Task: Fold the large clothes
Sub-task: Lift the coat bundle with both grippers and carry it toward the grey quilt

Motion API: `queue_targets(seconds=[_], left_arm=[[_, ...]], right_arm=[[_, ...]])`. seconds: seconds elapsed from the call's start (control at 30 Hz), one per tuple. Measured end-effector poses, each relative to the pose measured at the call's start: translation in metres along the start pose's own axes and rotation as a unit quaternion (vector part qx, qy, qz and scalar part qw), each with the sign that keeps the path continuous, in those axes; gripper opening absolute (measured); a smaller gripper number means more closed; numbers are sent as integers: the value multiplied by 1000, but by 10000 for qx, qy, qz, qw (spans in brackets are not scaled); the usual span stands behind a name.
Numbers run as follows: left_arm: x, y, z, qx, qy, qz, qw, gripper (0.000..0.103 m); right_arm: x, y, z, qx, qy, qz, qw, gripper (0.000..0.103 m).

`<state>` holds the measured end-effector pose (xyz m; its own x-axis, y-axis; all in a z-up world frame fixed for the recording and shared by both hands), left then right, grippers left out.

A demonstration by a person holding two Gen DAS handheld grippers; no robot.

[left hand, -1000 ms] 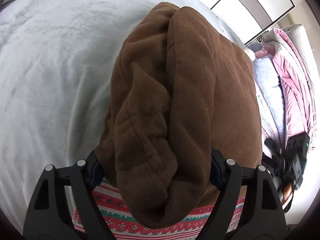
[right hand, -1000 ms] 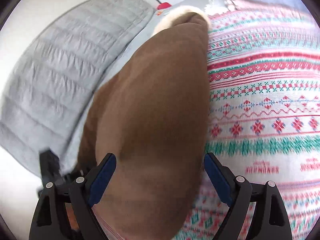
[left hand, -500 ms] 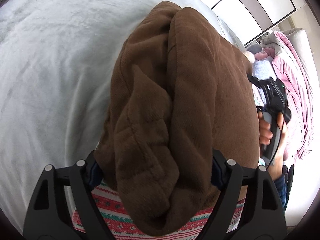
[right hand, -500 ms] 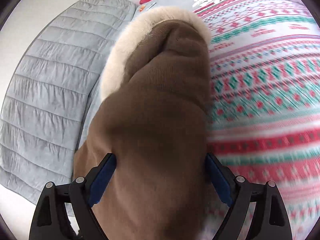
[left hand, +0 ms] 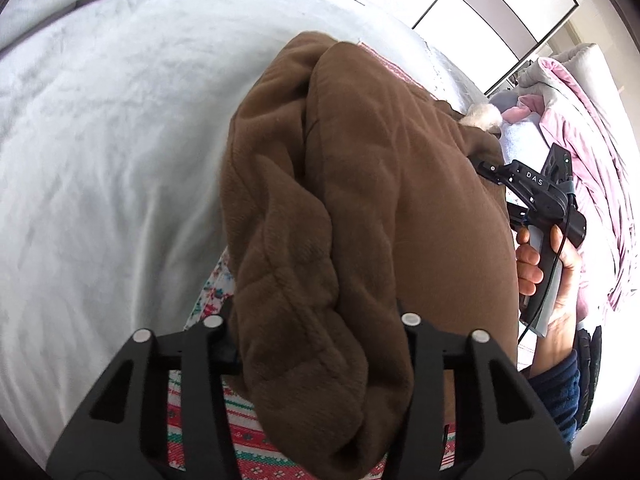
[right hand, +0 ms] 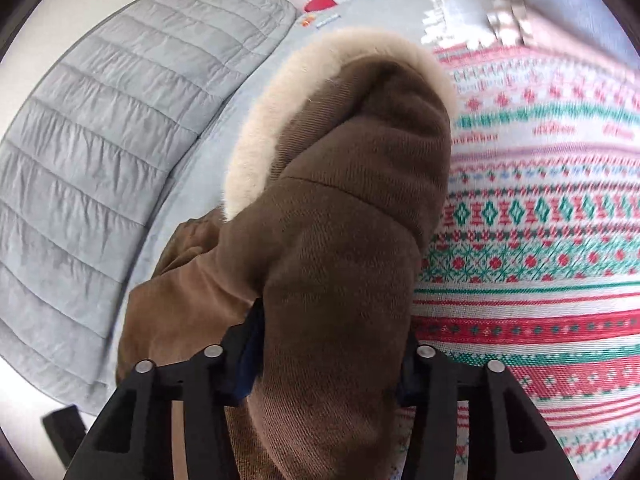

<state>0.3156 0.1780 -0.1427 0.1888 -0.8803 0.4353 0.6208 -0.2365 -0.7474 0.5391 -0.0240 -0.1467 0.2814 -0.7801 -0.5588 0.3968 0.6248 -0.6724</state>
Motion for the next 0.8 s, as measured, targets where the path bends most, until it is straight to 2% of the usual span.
queue_targets(seconds=[0.13, 0.33, 0.57, 0.67, 0.8], left_arm=[[2, -3, 3, 85, 89, 41, 9999, 43], [-3, -10, 5, 117, 17, -135, 9998, 42], [-6, -19, 7, 207, 236, -228, 9992, 41], [-10, -21, 9, 173, 229, -329, 9990, 39], [-27, -33, 24, 239, -127, -699, 9972, 38]], right_arm=[[-12, -9, 1, 150, -247, -192, 9994, 45], [-16, -26, 3, 258, -414, -212, 9986, 43], [4, -13, 0, 139, -80, -310, 9994, 44], [-11, -19, 2, 236, -280, -474, 9982, 43], [-47, -35, 10, 402, -734, -589, 9948, 40]])
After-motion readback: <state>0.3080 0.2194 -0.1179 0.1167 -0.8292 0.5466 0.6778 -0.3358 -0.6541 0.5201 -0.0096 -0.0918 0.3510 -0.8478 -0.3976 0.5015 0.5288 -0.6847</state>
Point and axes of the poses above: each gripper's, at about its wrist camera, not at the fingertips, and y roughly the way its jaws point, x to its right, z to its top, the point moved 9 cm from there along y, roughly the way its jaws point, and after that the axes turned 1 degree about y, right-handed, at the moved point
